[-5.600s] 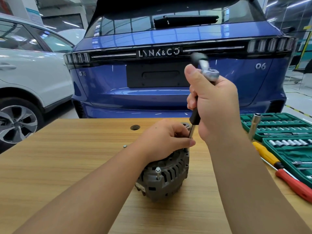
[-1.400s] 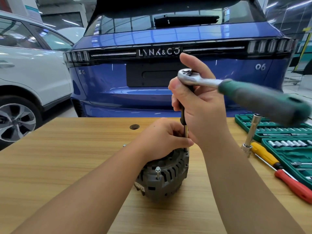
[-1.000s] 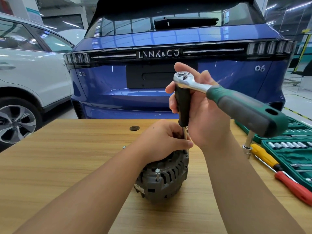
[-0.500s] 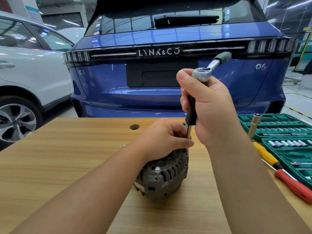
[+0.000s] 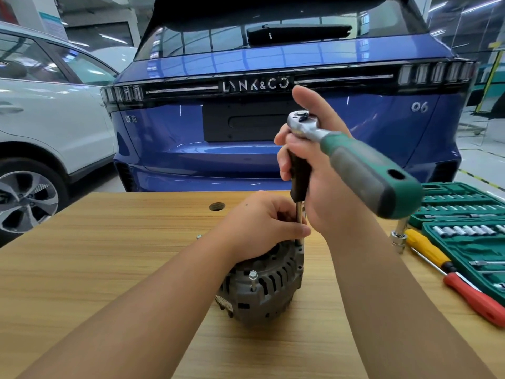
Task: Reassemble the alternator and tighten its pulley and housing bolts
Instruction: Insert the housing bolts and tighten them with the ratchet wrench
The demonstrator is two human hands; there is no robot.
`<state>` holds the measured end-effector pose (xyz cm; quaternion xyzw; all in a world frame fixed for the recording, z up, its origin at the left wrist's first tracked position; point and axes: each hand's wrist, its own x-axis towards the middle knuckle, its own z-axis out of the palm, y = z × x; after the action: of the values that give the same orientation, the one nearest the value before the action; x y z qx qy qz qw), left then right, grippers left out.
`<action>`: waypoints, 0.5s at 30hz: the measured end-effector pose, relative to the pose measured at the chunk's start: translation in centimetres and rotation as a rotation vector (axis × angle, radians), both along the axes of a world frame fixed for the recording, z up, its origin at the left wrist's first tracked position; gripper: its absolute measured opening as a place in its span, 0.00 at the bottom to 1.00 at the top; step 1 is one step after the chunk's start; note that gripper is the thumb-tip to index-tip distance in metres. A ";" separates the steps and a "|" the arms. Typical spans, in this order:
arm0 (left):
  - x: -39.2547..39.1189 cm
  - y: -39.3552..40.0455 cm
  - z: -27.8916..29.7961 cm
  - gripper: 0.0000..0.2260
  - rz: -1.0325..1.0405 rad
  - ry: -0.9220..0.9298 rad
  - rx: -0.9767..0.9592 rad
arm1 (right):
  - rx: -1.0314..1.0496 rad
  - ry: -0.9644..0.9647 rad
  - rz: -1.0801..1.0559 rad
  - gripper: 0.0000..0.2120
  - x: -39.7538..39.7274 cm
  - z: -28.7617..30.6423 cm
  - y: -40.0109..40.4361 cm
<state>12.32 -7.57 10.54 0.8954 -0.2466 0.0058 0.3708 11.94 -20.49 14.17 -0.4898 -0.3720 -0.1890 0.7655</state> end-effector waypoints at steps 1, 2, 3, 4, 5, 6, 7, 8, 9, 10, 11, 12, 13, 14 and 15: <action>0.0 0.0 0.0 0.01 0.004 0.008 0.012 | 0.016 0.077 0.067 0.21 0.1 0.3 -0.3; 0.1 0.0 0.0 0.03 0.008 0.010 0.022 | 0.027 0.150 0.122 0.21 0.2 0.5 -0.6; 0.0 0.0 0.0 0.04 0.020 0.018 0.025 | 0.042 0.192 0.167 0.21 0.2 0.6 -0.8; 0.1 0.0 0.0 0.04 0.023 0.022 0.023 | 0.056 0.200 0.204 0.19 0.3 0.7 -0.9; 0.0 0.0 0.1 0.04 0.024 0.021 0.021 | 0.061 0.192 0.231 0.17 0.2 0.6 -0.8; -0.1 0.0 0.1 0.04 0.026 0.025 0.017 | 0.053 0.189 0.237 0.17 0.2 0.6 -0.7; 0.0 0.1 0.1 0.04 0.034 0.029 0.011 | 0.037 0.190 0.220 0.17 0.1 0.5 -0.6; 0.0 0.1 0.1 0.04 0.035 0.034 0.013 | 0.028 0.192 0.188 0.16 0.2 0.5 -0.5; 0.0 0.1 0.1 0.05 0.037 0.038 0.016 | 0.025 0.191 0.162 0.15 0.2 0.4 -0.4; 0.0 0.1 0.1 0.05 0.036 0.038 0.015 | 0.026 0.190 0.146 0.15 0.3 0.4 -0.4; 0.0 0.1 0.1 0.05 0.036 0.038 0.010 | 0.024 0.189 0.141 0.15 0.3 0.4 -0.4; 0.0 0.1 0.1 0.04 0.033 0.041 0.005 | 0.019 0.190 0.137 0.14 0.3 0.3 -0.4; 0.1 0.1 0.1 0.04 0.033 0.043 -0.004 | 0.012 0.193 0.129 0.14 0.3 0.4 -0.5; 0.1 0.2 0.0 0.04 0.036 0.043 -0.010 | 0.007 0.204 0.119 0.14 0.3 0.4 -0.4; 0.2 0.2 0.0 0.04 0.039 0.039 -0.018 | 0.003 0.220 0.115 0.14 0.2 0.5 -0.4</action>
<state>12.47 -7.37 10.52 0.8966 -0.2219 -0.0026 0.3833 12.17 -20.84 14.70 -0.4843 -0.3132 -0.0904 0.8119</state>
